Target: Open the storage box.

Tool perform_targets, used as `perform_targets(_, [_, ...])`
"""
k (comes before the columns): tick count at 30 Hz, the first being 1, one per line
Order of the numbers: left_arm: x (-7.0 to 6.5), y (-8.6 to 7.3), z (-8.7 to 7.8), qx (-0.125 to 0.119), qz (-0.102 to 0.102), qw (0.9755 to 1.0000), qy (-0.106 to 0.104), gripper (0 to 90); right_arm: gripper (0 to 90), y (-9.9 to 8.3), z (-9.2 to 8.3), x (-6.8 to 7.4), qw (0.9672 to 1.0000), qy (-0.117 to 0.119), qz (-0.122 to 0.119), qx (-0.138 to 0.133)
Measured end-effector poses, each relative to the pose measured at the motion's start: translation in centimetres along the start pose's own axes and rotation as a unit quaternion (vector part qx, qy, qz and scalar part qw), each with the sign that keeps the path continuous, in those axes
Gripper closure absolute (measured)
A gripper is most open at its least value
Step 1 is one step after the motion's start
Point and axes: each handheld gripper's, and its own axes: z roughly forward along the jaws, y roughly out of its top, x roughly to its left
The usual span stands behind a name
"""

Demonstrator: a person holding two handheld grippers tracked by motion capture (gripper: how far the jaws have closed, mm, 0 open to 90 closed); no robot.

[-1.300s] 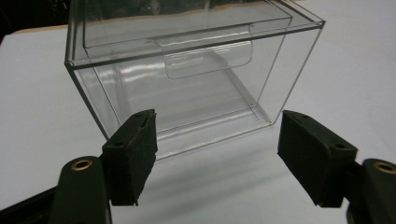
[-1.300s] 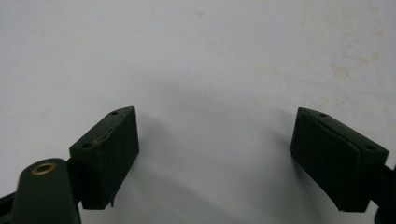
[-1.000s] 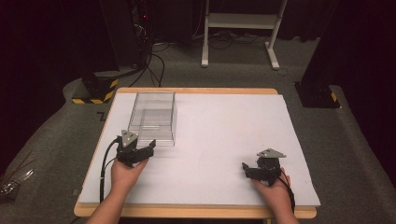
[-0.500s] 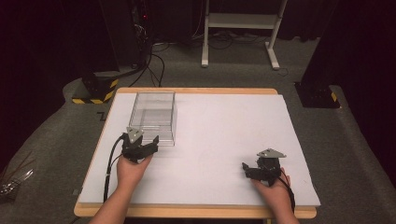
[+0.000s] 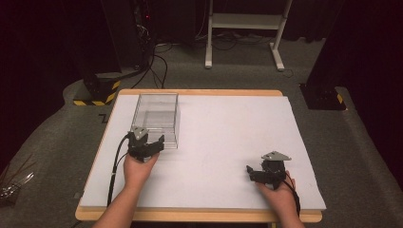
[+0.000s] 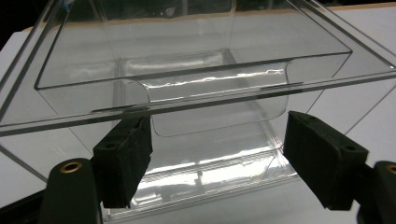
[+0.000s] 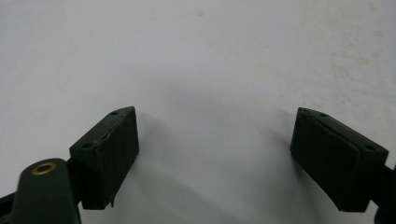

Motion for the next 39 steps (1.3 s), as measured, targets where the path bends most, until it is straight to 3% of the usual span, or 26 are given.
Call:
perform_targets(7, [-0.5, 0.0, -0.1, -0.01, -0.002, 0.9999, 0.006, 26.3, 15.2, 0.0, 0.0, 0.0, 1.0, 0.0, 0.0, 0.0])
perform_targets(12, [-0.8, 0.1, 0.0, -0.012, -0.011, 0.9997, 0.017, 27.9, 15.2, 0.0, 0.0, 0.0, 1.0, 0.0, 0.0, 0.0])
perform_targets(22, [-1.4, 0.1, 0.0, -0.015, -0.003, 0.9987, 0.049, 32.5, 15.1, 0.0, 0.0, 0.0, 1.0, 0.0, 0.0, 0.0])
perform_targets(39, [-1.6, -0.4, -0.5, -0.018, 0.0, 0.9986, 0.051, 33.0, 15.2, 0.0, 0.0, 0.0, 1.0, 0.0, 0.0, 0.0])
